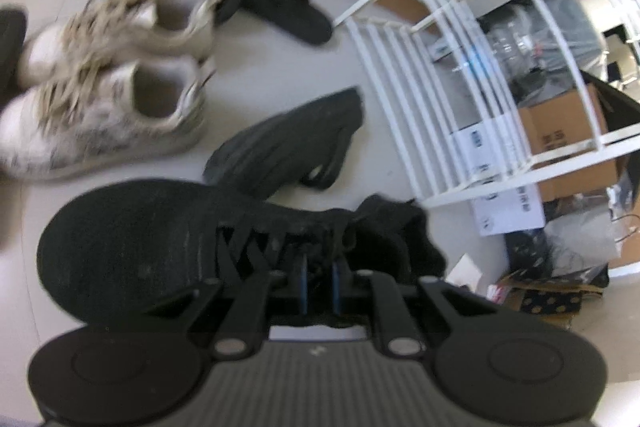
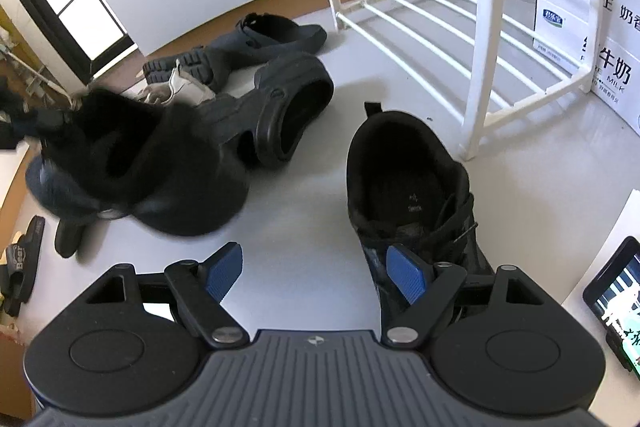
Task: Organize scattered shoes
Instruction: 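Carry the second black sneaker with the left tool toward the right tool, then lower the sneaker beside the right tool's sneaker and open the left tool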
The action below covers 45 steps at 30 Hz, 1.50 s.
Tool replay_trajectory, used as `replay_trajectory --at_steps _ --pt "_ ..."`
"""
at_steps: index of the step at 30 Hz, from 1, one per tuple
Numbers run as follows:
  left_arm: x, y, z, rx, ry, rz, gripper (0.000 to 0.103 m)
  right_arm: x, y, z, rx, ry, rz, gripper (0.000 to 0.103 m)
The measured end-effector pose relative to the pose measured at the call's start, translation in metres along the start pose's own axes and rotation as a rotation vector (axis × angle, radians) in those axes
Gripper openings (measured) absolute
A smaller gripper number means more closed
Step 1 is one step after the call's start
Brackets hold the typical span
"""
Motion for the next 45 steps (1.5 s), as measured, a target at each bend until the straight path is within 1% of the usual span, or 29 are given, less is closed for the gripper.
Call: replay_trajectory --at_steps 4,7,12,16,20,21,22,23,24,25,27,29,31,32,33,34,35,36,39,41,43,45 --pt "-0.011 0.015 0.019 0.006 -0.033 0.030 0.011 -0.002 0.006 -0.002 0.005 -0.015 0.021 0.083" --pt "-0.019 0.024 0.026 0.014 -0.017 0.041 0.011 -0.003 0.010 -0.003 0.002 -0.013 0.036 0.083" --pt "-0.023 0.034 0.033 -0.006 -0.032 0.056 0.011 -0.004 0.015 -0.005 0.007 -0.019 0.052 0.083" --pt "-0.024 0.050 0.042 -0.008 -0.043 0.038 0.012 -0.004 0.016 0.000 0.014 -0.027 0.064 0.083" --pt "-0.029 0.075 0.063 0.034 -0.057 0.014 0.012 -0.005 0.021 0.007 0.038 -0.012 0.088 0.083" --pt "-0.030 0.079 0.069 0.007 -0.074 0.011 0.012 -0.005 0.023 0.010 0.041 -0.024 0.095 0.083" --pt "-0.030 0.079 0.071 -0.002 -0.081 0.010 0.014 -0.006 0.024 0.014 0.044 -0.037 0.102 0.083" --pt "-0.030 0.080 0.072 0.001 -0.082 0.014 0.017 -0.007 0.025 0.017 0.048 -0.049 0.110 0.083" --pt "-0.030 0.080 0.073 0.008 -0.077 0.022 0.017 -0.008 0.026 0.020 0.052 -0.060 0.118 0.083" --pt "-0.030 0.079 0.073 0.004 -0.071 0.026 0.020 -0.009 0.027 0.022 0.055 -0.068 0.126 0.083" --pt "-0.029 0.074 0.073 -0.011 -0.061 0.031 0.029 -0.010 0.029 0.026 0.059 -0.073 0.139 0.084" --pt "-0.032 0.069 0.071 -0.035 -0.034 0.034 0.046 -0.009 0.031 0.030 0.062 -0.077 0.147 0.083" --pt "-0.035 0.063 0.068 -0.056 -0.005 0.032 0.054 -0.009 0.034 0.035 0.065 -0.085 0.151 0.083" --pt "-0.036 0.060 0.068 -0.065 0.002 0.030 0.060 -0.008 0.035 0.039 0.068 -0.091 0.153 0.083" --pt "-0.037 0.057 0.068 -0.074 0.006 0.029 0.063 -0.007 0.036 0.041 0.071 -0.096 0.154 0.083" --pt "-0.038 0.053 0.069 -0.062 0.010 0.024 0.076 -0.006 0.037 0.046 0.080 -0.105 0.156 0.083" --pt "-0.039 0.049 0.070 -0.044 0.014 0.019 0.080 -0.005 0.039 0.050 0.088 -0.110 0.157 0.083" --pt "-0.040 0.047 0.070 -0.034 0.019 0.014 0.080 -0.005 0.040 0.053 0.095 -0.111 0.159 0.083" --pt "-0.039 0.040 0.078 -0.057 0.009 0.011 0.080 -0.003 0.045 0.061 0.120 -0.106 0.170 0.083" --pt "-0.037 0.038 0.083 -0.057 -0.004 0.006 0.080 -0.003 0.049 0.067 0.139 -0.104 0.182 0.084" --pt "-0.036 0.031 0.089 -0.043 -0.007 -0.013 0.079 -0.004 0.051 0.074 0.153 -0.108 0.190 0.083" --pt "-0.032 0.018 0.093 -0.029 -0.004 -0.059 0.079 -0.005 0.053 0.083 0.160 -0.126 0.200 0.084"
Point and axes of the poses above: each gripper's, at about its wrist camera, not at the fingertips, and y roughly the way its jaws point, z to its left, x to its top, the point moved 2 cm from there along y, roughly the way its jaws point, and after that the axes turned 12 degrees about -y, right-handed, at the moved point
